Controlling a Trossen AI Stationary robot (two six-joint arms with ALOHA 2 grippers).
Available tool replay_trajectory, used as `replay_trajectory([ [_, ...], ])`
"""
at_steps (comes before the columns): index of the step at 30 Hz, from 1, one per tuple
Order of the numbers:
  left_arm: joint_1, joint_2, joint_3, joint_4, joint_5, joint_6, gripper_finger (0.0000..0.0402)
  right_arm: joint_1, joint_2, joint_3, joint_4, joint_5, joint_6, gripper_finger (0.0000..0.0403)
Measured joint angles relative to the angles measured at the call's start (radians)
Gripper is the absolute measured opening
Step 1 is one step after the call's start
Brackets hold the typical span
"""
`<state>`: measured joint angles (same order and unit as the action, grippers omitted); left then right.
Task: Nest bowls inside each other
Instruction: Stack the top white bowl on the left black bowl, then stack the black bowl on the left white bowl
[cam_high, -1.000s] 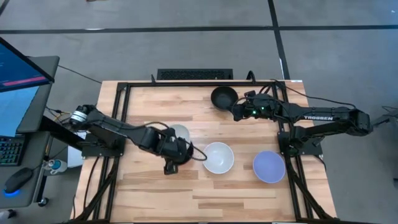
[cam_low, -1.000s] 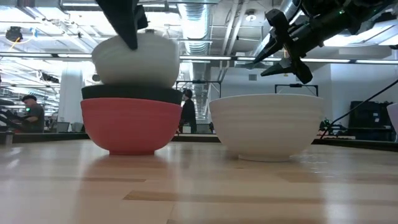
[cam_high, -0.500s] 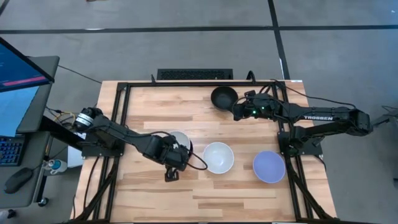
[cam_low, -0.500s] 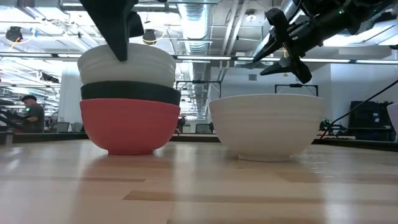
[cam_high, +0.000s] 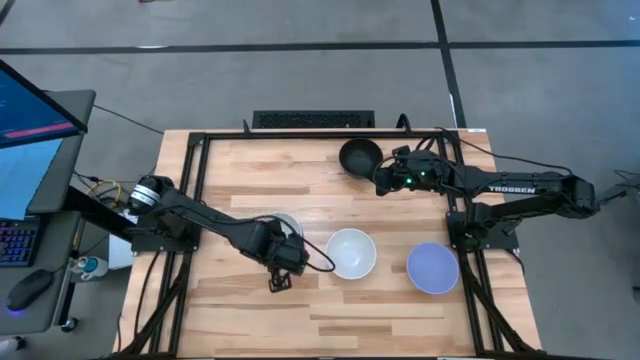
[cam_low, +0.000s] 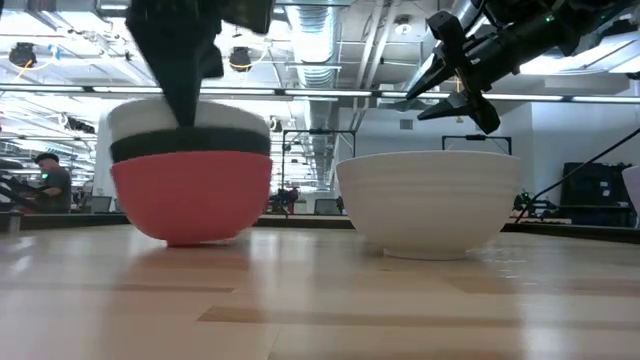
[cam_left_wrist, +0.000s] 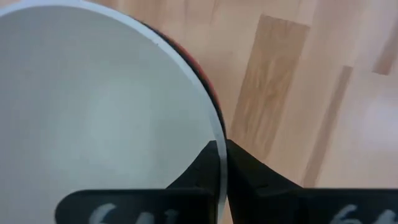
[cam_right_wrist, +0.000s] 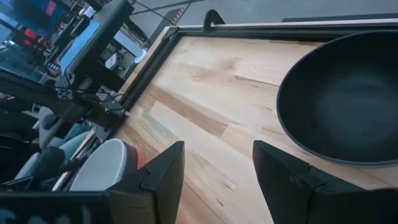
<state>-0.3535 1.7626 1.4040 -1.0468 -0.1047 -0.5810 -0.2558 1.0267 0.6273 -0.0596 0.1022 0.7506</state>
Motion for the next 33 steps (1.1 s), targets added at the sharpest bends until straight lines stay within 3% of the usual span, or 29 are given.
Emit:
replay_trajectory([
  [8,-0.001,0.014,0.031,-0.025,-0.076,-0.024,0.0020,0.000,0.000,0.000,-0.007,-0.001,0.000,0.0214],
  [20,-0.015,-0.015,0.103,-0.101,-0.139,-0.036,0.0122,-0.027,0.000,0.000,0.006,-0.008,-0.021,0.0216],
  [25,-0.005,-0.074,0.103,-0.154,-0.181,-0.064,0.0152,-0.078,0.017,0.001,0.052,-0.110,-0.108,0.0223],
  [28,0.012,-0.135,0.103,-0.106,-0.202,-0.044,0.0154,-0.093,0.059,0.006,0.006,-0.155,-0.162,0.0224],
  [30,0.017,-0.183,0.103,-0.075,-0.232,-0.030,0.0151,-0.099,0.098,0.054,-0.117,-0.149,-0.235,0.0221],
  [33,0.017,-0.250,0.104,-0.058,-0.308,-0.013,0.0143,-0.107,0.179,0.185,-0.337,-0.071,-0.383,0.0210],
])
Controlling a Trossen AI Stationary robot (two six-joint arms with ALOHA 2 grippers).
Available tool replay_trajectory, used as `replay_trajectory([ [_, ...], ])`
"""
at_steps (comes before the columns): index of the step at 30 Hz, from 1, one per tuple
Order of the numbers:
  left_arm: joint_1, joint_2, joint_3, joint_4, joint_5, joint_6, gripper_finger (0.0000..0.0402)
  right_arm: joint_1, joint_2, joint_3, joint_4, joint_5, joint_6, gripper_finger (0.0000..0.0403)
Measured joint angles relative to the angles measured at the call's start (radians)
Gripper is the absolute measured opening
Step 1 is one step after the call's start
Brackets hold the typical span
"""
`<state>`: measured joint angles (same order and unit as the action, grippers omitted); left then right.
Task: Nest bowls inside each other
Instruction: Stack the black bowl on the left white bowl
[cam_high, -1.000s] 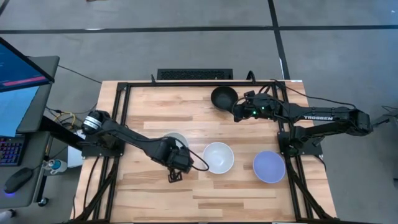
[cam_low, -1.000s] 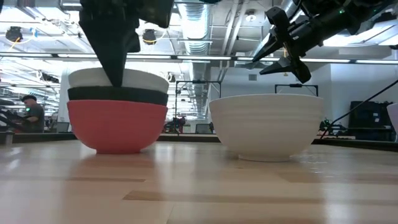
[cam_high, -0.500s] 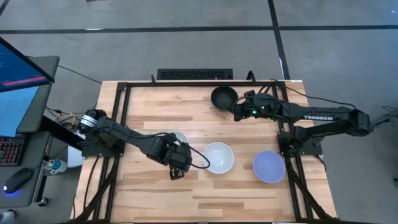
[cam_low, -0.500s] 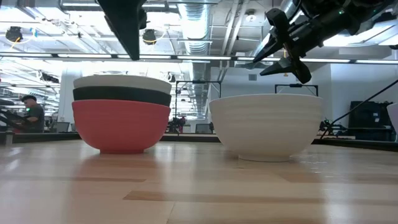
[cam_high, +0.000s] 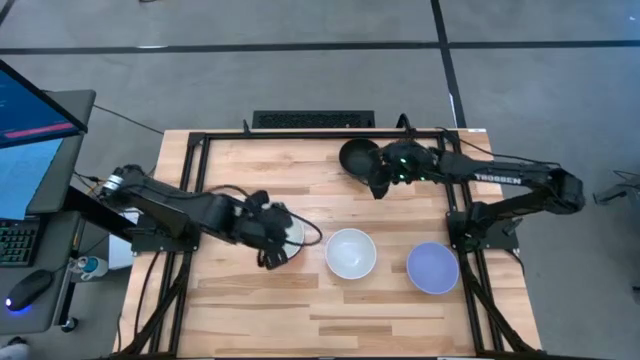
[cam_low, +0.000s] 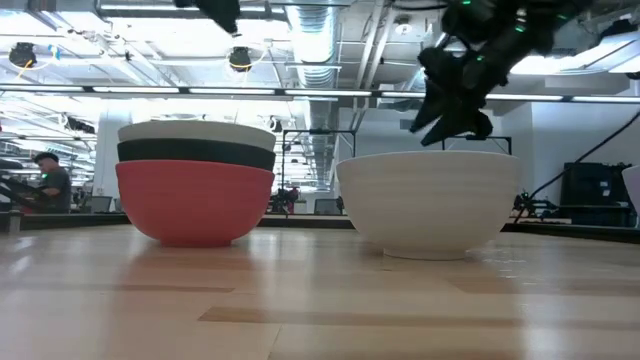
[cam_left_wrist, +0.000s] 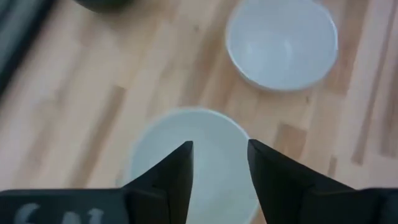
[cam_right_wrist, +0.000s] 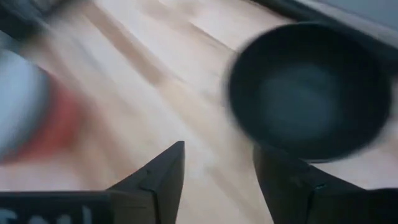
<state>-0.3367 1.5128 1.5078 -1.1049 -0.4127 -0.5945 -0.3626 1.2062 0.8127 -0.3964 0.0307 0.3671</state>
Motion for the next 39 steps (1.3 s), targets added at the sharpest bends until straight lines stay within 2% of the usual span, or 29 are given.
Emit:
replay_trajectory([
  [3,0.001,-0.046,0.000,-0.026,-0.072,0.000,0.0136,0.000,0.096,0.137,-0.152,0.083,-0.167,0.0191],
  [5,0.001,-0.067,0.000,-0.044,-0.102,0.001,0.0131,-0.002,0.151,0.207,-0.168,0.102,-0.209,0.0178],
  [10,0.001,-0.088,0.000,-0.174,-0.124,0.007,0.0124,-0.022,0.274,0.337,-0.178,0.079,-0.196,0.0156],
  [13,0.000,-0.097,0.000,-0.265,-0.131,0.001,0.0123,-0.019,0.367,0.434,-0.283,0.047,-0.218,0.0151],
  [20,0.010,-0.195,-0.019,-0.290,-0.174,0.083,0.0122,-0.014,0.568,0.560,-0.435,0.045,-0.162,0.0176],
  [25,0.033,-0.298,-0.059,-0.288,-0.202,0.102,0.0122,0.024,0.598,0.629,-0.436,0.036,-0.111,0.0217],
  [30,0.076,-0.416,-0.162,-0.225,-0.209,0.103,0.0122,0.042,0.599,0.663,-0.408,0.050,-0.067,0.0252],
  [35,0.110,-0.517,-0.278,-0.084,-0.186,0.126,0.0122,0.011,0.606,0.650,-0.419,0.050,-0.028,0.0257],
  [39,0.131,-0.553,-0.329,-0.036,-0.168,0.128,0.0122,-0.025,0.629,0.643,-0.486,0.099,-0.031,0.0256],
])
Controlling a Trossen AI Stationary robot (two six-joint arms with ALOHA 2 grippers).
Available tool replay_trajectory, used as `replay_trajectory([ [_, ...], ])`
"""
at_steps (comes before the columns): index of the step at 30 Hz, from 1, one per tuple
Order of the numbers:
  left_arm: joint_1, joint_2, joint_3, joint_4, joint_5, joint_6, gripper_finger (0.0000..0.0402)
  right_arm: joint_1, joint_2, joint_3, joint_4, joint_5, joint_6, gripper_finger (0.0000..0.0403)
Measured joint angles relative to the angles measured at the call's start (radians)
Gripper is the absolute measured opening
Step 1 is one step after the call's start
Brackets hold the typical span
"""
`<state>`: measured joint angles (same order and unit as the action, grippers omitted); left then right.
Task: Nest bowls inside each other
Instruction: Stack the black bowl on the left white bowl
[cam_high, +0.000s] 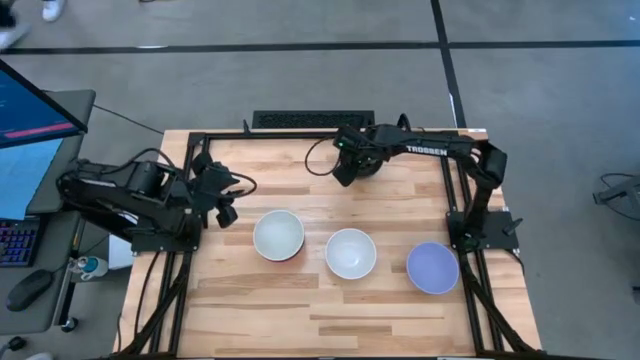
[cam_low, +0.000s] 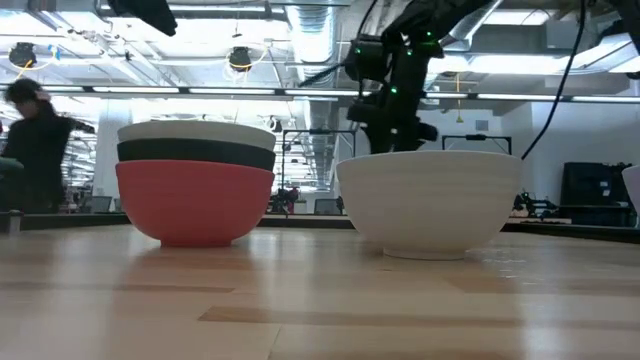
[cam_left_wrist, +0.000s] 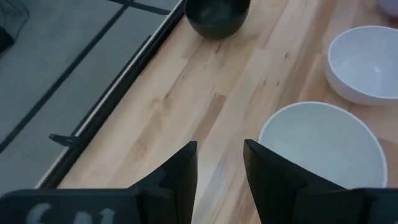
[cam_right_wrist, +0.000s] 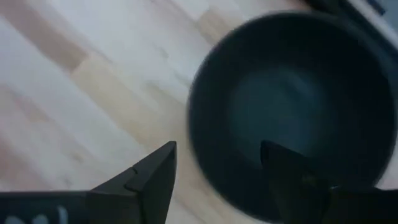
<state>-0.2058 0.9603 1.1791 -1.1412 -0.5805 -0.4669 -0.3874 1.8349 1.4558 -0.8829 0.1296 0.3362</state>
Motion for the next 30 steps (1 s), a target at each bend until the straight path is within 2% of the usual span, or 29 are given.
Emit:
replay_trajectory([
  [4,0.020,0.002,-0.005,0.003,0.022,0.000,0.0122,-0.013,0.027,-0.003,-0.029,-0.002,-0.024,0.0255],
  [6,0.030,0.003,-0.005,0.007,0.026,0.004,0.0122,-0.007,0.037,0.004,0.018,-0.024,-0.022,0.0255],
  [17,0.086,0.008,-0.005,0.008,0.049,0.017,0.0122,0.028,0.037,0.002,0.030,-0.038,-0.008,0.0255],
  [30,0.095,0.008,-0.005,0.008,0.053,0.021,0.0122,0.032,0.086,-0.003,0.050,-0.050,0.005,0.0255],
])
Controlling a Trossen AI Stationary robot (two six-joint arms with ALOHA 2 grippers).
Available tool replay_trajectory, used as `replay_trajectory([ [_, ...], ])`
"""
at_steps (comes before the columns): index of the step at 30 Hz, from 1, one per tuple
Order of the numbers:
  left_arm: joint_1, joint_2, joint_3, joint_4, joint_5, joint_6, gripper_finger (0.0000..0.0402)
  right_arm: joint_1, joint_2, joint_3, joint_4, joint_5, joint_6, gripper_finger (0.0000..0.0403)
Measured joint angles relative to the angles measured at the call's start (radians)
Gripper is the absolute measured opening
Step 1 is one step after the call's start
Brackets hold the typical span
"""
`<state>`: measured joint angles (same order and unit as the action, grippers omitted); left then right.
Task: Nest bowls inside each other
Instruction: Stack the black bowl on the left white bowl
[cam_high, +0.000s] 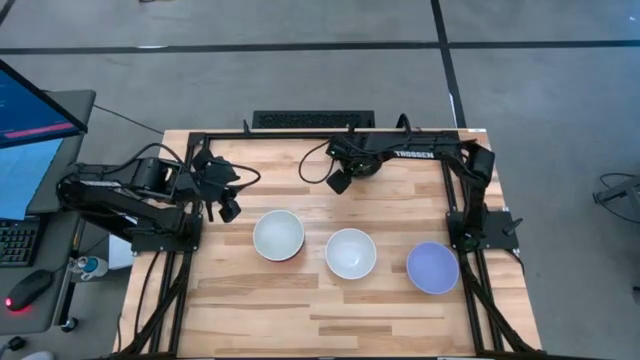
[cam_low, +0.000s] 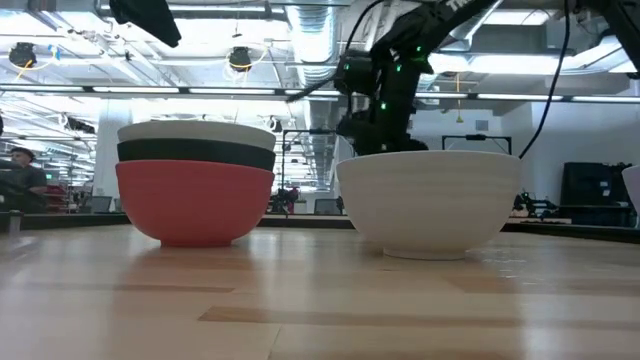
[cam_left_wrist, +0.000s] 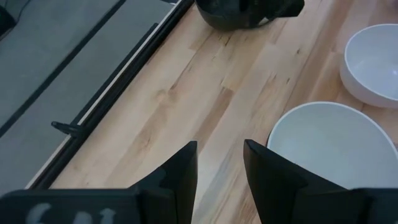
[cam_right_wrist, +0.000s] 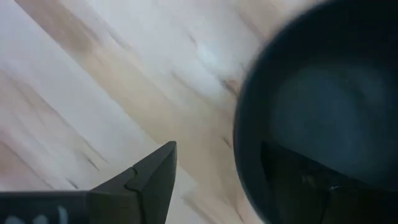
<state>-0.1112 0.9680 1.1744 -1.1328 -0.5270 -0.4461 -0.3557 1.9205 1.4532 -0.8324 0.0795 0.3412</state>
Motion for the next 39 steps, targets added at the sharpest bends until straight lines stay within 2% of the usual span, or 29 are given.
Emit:
replay_trajectory([
  [7,0.000,0.000,0.000,0.000,0.001,0.001,0.0122,-0.006,0.017,-0.002,-0.012,0.002,-0.007,0.0254],
  [10,0.000,0.000,0.000,0.000,0.001,0.003,0.0122,-0.007,0.017,0.000,-0.002,0.035,-0.007,0.0240],
  [13,0.000,0.000,0.000,0.000,0.001,0.008,0.0122,-0.008,0.017,-0.001,-0.004,0.073,-0.008,0.0199],
  [19,0.000,0.000,0.000,-0.001,-0.003,0.010,0.0122,-0.013,0.017,-0.001,-0.004,0.077,-0.008,0.0086],
  [22,0.000,0.000,0.000,-0.001,-0.005,0.016,0.0122,-0.011,0.017,-0.001,-0.005,0.077,-0.004,0.0056],
  [28,0.000,0.000,0.000,-0.001,-0.006,0.018,0.0122,-0.009,0.017,-0.001,-0.019,0.078,0.013,0.0056],
  [33,0.000,0.000,0.000,-0.001,-0.007,0.037,0.0122,-0.004,0.017,-0.001,-0.019,0.180,0.040,0.0059],
  [39,0.000,0.000,0.001,-0.002,-0.008,0.059,0.0122,-0.004,0.017,-0.001,-0.059,0.179,0.054,0.0059],
])
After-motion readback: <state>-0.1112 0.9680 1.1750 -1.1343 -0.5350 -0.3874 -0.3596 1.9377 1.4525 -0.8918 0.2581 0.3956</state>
